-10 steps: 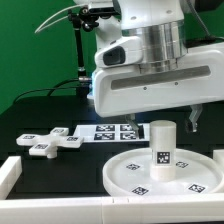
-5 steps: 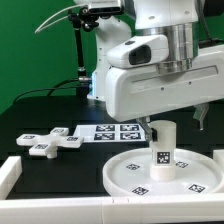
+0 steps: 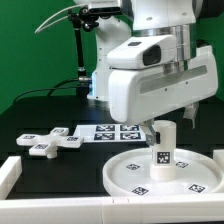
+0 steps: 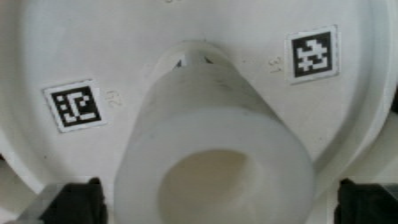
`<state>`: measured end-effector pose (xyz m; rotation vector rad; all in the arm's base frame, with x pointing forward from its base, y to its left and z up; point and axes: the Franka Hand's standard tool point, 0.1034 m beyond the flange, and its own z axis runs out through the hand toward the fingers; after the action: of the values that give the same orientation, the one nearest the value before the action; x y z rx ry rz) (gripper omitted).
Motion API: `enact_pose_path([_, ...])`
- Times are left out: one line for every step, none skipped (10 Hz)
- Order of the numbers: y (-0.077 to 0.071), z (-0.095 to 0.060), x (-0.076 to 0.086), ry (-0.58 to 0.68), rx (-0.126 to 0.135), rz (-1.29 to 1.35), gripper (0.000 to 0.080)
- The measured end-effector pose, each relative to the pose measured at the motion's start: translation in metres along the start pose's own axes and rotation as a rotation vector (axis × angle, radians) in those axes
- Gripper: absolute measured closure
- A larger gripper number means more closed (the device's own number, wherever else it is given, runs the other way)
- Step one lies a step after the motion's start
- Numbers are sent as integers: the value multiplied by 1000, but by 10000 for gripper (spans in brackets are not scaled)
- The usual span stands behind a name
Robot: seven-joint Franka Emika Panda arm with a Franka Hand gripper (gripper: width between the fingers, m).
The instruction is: Assemble round table
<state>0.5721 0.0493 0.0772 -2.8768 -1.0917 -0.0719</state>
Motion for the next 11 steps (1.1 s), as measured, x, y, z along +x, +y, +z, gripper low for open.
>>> enact_pose_path([1, 0, 0, -11, -8, -123, 151])
enact_pose_path([1, -1, 0, -21, -16, -221, 151])
enact_pose_path([1, 0, 0, -26, -19, -263, 151])
enact_pose_path([1, 0, -1, -37, -24, -366, 151])
enact_pose_path([3, 1, -3, -46, -26, -444, 151])
enact_pose_path([3, 3, -4, -50, -25, -474, 151])
enact_pose_path([5, 4, -6, -60, -27, -564, 151])
enact_pose_path([6, 4, -6, -62, -26, -612, 151])
enact_pose_path([6, 4, -7, -64, -26, -638, 151])
enact_pose_path([7, 5, -8, -67, -26, -646, 151])
enact_pose_path([7, 5, -8, -67, -26, -635, 163])
